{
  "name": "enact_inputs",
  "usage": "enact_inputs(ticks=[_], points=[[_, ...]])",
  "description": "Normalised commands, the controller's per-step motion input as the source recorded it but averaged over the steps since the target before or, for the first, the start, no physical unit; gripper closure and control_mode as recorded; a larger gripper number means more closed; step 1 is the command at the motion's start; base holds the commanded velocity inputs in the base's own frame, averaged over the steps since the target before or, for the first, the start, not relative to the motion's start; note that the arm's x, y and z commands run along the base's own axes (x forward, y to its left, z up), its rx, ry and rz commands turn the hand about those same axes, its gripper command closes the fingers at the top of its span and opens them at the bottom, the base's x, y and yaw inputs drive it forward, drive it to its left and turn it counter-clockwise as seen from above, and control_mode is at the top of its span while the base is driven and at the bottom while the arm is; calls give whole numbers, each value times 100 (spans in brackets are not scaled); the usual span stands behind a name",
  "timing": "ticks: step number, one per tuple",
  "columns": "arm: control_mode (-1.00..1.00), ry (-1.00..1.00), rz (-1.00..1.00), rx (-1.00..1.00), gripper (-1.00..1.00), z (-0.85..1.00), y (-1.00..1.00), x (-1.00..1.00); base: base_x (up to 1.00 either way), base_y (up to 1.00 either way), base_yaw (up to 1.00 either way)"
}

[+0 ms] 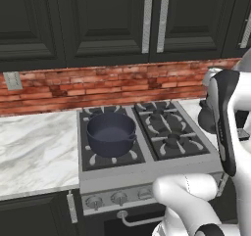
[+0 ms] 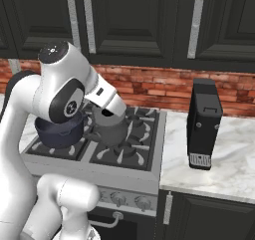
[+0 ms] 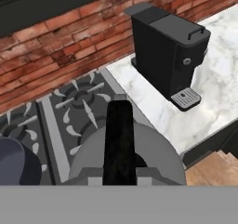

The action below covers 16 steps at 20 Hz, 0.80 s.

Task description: Pick the kettle from the counter and place it on a stove burner. Then turn the burner on.

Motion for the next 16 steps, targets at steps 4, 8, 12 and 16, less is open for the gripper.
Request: enact_inputs(ticks=[4,8,12,16], points=[[-100,0,0,0,100,0,0,0,0,0,0],[-100,1,0,0,100,-5,8,0,0,0,0],[-100,1,0,0,100,-11,13,2,0,0,0],[-100,2,0,0,100,-8,14,10,0,0,0]])
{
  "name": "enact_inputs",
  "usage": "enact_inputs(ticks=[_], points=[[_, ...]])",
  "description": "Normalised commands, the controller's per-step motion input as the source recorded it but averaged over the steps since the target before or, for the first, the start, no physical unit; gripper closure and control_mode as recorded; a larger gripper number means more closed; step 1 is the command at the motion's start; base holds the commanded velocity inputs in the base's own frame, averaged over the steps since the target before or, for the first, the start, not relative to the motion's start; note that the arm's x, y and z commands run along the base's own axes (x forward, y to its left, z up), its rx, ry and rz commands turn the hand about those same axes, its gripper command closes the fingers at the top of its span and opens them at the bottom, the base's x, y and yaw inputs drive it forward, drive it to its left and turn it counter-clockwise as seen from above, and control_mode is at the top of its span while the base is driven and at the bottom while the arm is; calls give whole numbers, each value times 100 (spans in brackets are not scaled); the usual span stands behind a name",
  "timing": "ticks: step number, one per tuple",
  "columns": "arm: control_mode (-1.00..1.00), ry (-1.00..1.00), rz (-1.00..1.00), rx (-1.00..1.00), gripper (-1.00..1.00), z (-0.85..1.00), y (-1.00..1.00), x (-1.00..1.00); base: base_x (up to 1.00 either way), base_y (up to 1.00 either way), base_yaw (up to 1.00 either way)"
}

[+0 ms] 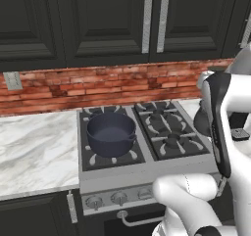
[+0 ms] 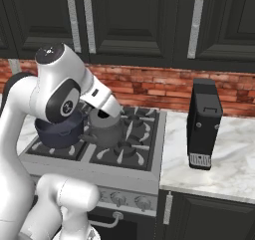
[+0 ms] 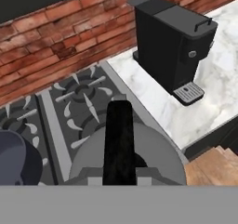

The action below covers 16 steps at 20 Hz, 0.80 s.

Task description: Pick the kettle from the counter and place it on a stove burner. Then turn the burner on.

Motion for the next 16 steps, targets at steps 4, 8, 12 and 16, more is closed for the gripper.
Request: enact_inputs(ticks=[4,8,12,16], points=[[-100,2,0,0,100,-9,13,17,0,0,0],[-100,3,0,0,100,-11,14,28,0,0,0],[-100,5,0,0,100,-18,14,32,0,0,0],[-100,3,0,0,100,-18,10,32,0,0,0]])
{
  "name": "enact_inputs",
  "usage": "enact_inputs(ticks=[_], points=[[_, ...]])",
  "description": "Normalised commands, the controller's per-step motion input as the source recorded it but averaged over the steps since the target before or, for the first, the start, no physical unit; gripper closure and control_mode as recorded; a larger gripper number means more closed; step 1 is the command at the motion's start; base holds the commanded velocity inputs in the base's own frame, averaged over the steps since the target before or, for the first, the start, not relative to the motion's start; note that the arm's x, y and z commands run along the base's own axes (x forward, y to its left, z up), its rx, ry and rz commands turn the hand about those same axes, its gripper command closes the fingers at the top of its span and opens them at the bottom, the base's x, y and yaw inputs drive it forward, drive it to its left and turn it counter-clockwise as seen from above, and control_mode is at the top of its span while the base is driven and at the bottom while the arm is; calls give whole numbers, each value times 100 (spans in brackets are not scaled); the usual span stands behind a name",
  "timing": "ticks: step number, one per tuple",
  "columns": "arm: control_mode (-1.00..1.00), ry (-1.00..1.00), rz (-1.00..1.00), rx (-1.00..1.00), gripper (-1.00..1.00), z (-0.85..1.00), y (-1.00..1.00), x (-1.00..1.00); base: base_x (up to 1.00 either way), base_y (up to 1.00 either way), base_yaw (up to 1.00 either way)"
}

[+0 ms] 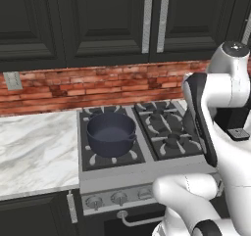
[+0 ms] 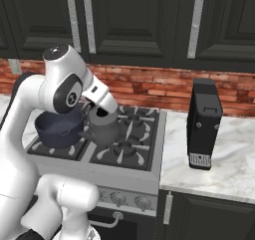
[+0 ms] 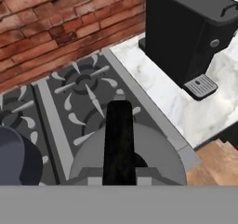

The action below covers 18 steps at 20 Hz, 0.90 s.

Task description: Pick the kettle from the counter and place it on a stove burner. Then turn the burner on.

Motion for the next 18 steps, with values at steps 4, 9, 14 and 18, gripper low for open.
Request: enact_inputs(ticks=[4,9,14,18], points=[[-100,3,0,0,100,-21,9,33,0,0,0],[-100,3,0,-2,100,-27,2,28,0,0,0],[-100,5,0,-4,100,-36,0,13,0,0,0],[-100,4,0,-2,100,-36,0,12,0,0,0]])
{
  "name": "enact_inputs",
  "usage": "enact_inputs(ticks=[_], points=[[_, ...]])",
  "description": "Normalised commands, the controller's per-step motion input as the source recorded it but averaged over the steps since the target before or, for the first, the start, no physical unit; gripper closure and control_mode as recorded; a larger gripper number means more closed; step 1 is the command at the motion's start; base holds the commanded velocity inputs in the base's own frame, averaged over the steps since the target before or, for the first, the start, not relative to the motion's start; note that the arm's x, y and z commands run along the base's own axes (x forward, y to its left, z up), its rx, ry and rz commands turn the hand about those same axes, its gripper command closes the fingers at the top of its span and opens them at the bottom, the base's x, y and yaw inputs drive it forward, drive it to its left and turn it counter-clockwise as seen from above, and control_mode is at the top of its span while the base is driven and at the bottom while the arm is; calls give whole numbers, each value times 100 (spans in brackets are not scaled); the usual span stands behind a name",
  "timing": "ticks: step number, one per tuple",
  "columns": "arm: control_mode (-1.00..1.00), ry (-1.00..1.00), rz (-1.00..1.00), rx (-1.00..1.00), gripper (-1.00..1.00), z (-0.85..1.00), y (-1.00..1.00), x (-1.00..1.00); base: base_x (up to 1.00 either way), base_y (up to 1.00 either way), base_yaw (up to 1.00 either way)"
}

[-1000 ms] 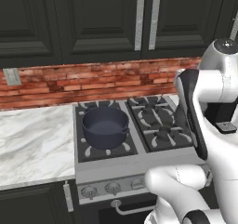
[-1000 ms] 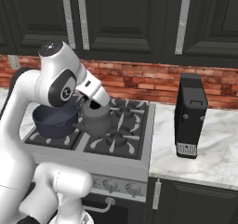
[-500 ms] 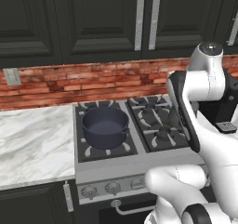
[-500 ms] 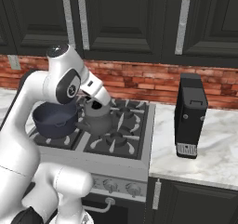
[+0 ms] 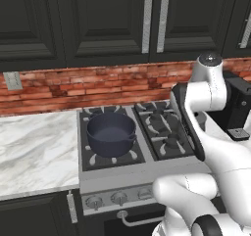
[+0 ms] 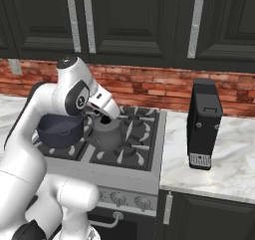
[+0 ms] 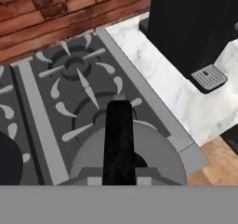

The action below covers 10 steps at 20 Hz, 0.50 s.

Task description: Pick the kettle from the counter and place it on a stove burner. Then turn the burner on.

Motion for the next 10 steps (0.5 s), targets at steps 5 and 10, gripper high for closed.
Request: enact_inputs(ticks=[5,10], points=[[-100,0,0,0,100,-23,0,14,0,0,0],[-100,0,0,0,100,-9,0,8,0,0,0]])
